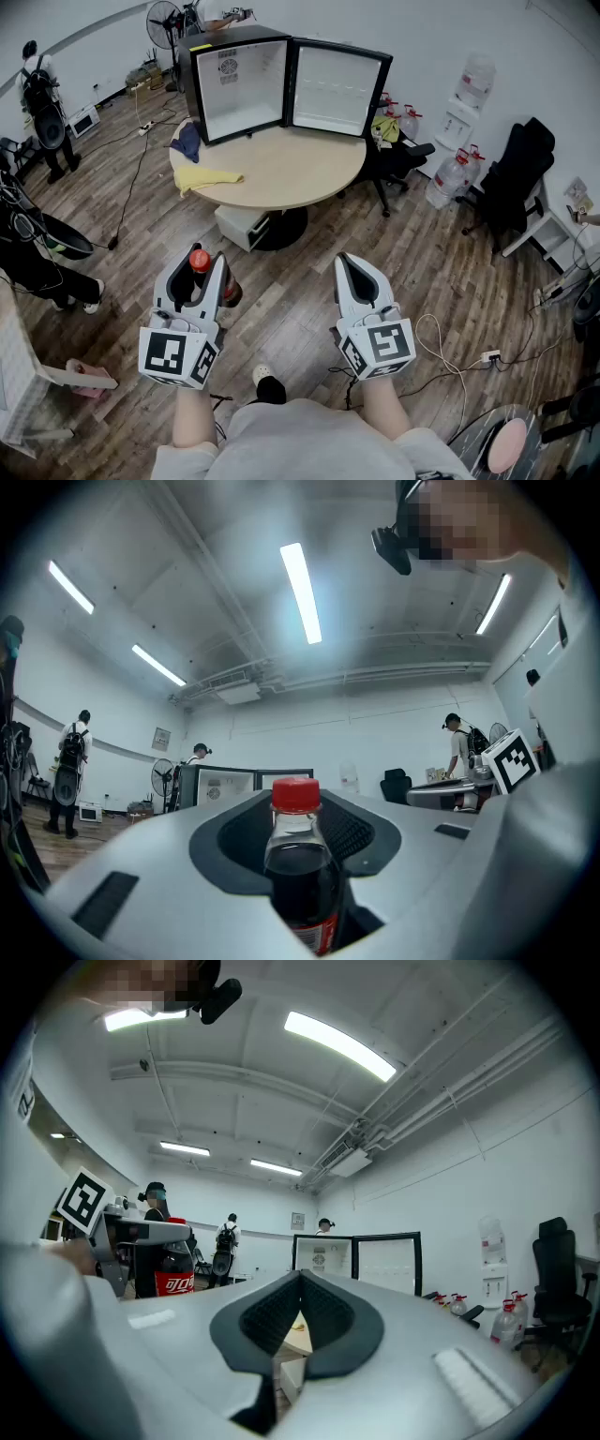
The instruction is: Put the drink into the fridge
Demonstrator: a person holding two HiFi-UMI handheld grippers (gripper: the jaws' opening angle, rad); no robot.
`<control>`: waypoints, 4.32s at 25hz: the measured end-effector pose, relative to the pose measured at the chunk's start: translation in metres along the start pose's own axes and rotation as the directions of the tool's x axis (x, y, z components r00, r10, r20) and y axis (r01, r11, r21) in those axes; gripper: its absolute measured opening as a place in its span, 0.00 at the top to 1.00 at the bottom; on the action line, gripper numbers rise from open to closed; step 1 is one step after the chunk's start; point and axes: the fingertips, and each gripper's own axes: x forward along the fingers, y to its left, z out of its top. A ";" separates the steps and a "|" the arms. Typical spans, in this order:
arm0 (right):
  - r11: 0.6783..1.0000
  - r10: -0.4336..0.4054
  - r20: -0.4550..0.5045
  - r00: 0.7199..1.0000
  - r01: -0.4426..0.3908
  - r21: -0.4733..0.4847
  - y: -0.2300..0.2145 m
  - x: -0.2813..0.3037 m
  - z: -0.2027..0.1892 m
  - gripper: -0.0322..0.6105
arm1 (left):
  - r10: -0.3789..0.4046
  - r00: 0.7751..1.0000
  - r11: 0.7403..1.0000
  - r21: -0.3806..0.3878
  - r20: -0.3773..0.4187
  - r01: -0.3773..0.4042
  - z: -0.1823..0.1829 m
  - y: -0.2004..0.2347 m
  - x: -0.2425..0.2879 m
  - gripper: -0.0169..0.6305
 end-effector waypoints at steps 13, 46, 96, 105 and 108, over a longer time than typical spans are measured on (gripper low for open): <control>1.000 -0.015 0.005 1.000 0.015 0.011 -0.004 0.030 -0.007 0.94 | -0.014 1.000 1.000 -0.012 -0.005 0.014 -0.008 0.019 0.022 0.73; 0.999 -0.016 0.026 1.000 0.016 0.028 -0.031 0.202 -0.027 0.94 | -0.087 0.996 0.996 -0.028 0.014 0.087 -0.020 0.113 0.159 0.73; 0.994 0.080 0.034 0.996 -0.082 0.071 -0.191 0.560 -0.059 0.94 | -0.043 0.999 0.999 -0.021 0.010 0.044 -0.047 0.262 0.512 0.73; 0.998 0.035 0.023 0.999 -0.036 0.055 -0.198 0.622 -0.066 0.94 | -0.100 0.995 0.995 -0.016 0.001 0.100 -0.056 0.308 0.571 0.73; 0.999 0.017 0.015 1.000 -0.018 0.049 -0.201 0.637 -0.069 0.94 | -0.119 0.993 0.993 -0.024 -0.010 0.119 -0.064 0.320 0.589 0.73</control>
